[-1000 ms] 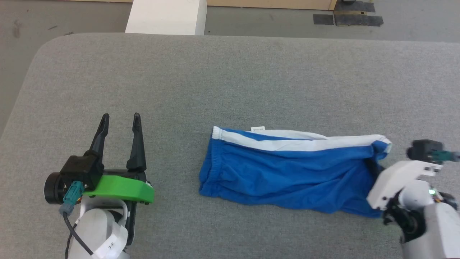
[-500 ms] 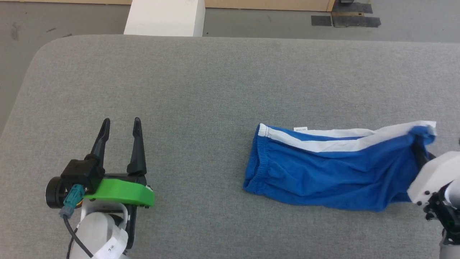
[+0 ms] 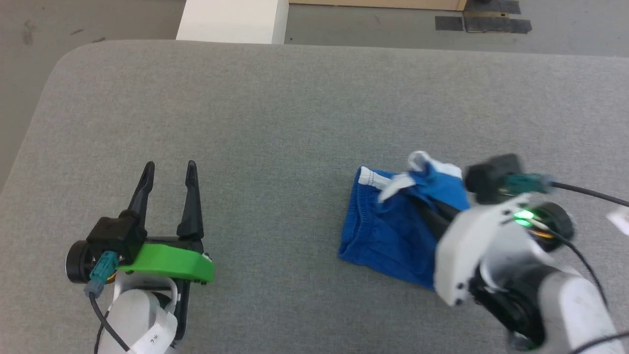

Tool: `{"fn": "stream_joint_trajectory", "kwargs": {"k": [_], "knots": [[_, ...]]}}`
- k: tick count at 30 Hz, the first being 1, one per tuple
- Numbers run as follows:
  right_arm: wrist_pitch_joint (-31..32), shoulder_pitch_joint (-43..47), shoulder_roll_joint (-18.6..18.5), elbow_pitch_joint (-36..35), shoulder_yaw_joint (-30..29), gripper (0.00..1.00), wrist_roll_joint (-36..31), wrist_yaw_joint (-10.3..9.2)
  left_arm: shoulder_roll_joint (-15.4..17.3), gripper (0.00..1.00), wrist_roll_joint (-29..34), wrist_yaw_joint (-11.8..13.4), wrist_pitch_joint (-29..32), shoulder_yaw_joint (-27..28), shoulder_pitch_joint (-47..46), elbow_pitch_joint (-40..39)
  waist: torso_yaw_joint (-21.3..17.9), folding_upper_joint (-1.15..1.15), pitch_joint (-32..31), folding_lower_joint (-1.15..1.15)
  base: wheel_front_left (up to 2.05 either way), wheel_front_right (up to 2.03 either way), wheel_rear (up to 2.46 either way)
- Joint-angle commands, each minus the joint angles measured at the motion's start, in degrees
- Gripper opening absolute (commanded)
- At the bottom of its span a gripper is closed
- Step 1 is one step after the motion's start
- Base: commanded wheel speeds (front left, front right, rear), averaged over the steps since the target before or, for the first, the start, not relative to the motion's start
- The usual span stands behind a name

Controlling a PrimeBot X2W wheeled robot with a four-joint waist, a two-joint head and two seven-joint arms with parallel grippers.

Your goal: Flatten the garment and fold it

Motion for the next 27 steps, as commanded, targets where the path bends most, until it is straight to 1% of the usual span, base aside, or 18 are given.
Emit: {"fn": "stream_joint_trajectory", "kwargs": {"k": [1,4,12,13,14,15,17,19,22,24,27], "knots": [[-0.40,-1.98,-0.04,1.47,1.18,0.00,-0.33,0.21,-0.31,1.00,0.41,-0.26,-0.26,-0.09,-0.82,-0.09,0.47,0.00,0.46,0.00,0.00,0.00,0.00],[-2.09,-5.16,-0.04,6.77,4.19,0.00,-0.36,0.21,-0.37,1.00,0.31,-0.31,-0.26,-0.48,-1.31,-0.07,1.12,0.00,1.12,0.00,0.00,0.00,0.00],[-6.23,-11.87,-0.04,21.19,9.58,0.00,0.62,0.21,-0.48,1.00,0.08,-0.39,-0.26,-1.19,-1.98,0.07,2.27,0.00,2.62,0.00,0.00,0.00,0.00],[-6.54,-12.38,-0.04,22.24,10.06,0.18,0.76,0.21,-0.49,1.00,0.08,-0.39,-0.26,-1.19,-1.98,0.09,2.31,0.00,2.66,0.00,0.00,0.00,0.00],[-7.10,-12.92,-0.04,23.14,10.69,0.57,1.15,0.21,-0.50,1.00,0.08,-0.40,-0.26,-1.21,-1.98,0.14,2.38,0.00,2.68,0.00,0.00,0.00,0.00],[-7.43,-13.17,-0.04,23.64,10.99,1.00,1.71,0.21,-0.50,1.00,0.09,-0.40,-0.26,-1.22,-1.97,0.18,2.39,0.00,2.66,0.00,0.00,0.00,0.00],[-7.96,-13.54,-0.04,23.82,11.78,1.00,2.72,0.21,-0.51,1.00,0.08,-0.40,-0.26,-1.15,-1.83,0.26,2.27,0.00,2.45,0.00,0.00,0.00,0.00],[-9.08,-13.52,-0.04,22.52,12.10,1.00,3.84,0.21,-0.52,1.00,0.07,-0.40,-0.26,-1.06,-1.58,0.41,2.02,0.00,1.96,0.00,0.00,0.00,0.00],[-11.92,-12.43,-0.04,18.24,11.24,1.00,6.27,0.21,-0.53,1.00,0.07,-0.41,-0.26,-1.01,-1.15,0.64,1.42,0.00,0.98,0.00,0.00,0.00,0.00],[-15.02,-11.41,-0.04,14.60,9.51,1.00,7.23,0.21,-0.54,1.00,0.11,-0.42,-0.26,-1.01,-0.85,0.66,0.90,0.00,0.37,0.00,0.00,0.00,0.00],[-22.40,-8.96,-0.04,9.17,4.75,1.00,8.34,0.21,-0.54,1.00,0.15,-0.44,-0.26,-1.14,-0.45,0.67,0.18,0.00,-0.53,0.00,0.00,0.00,0.00]]}}
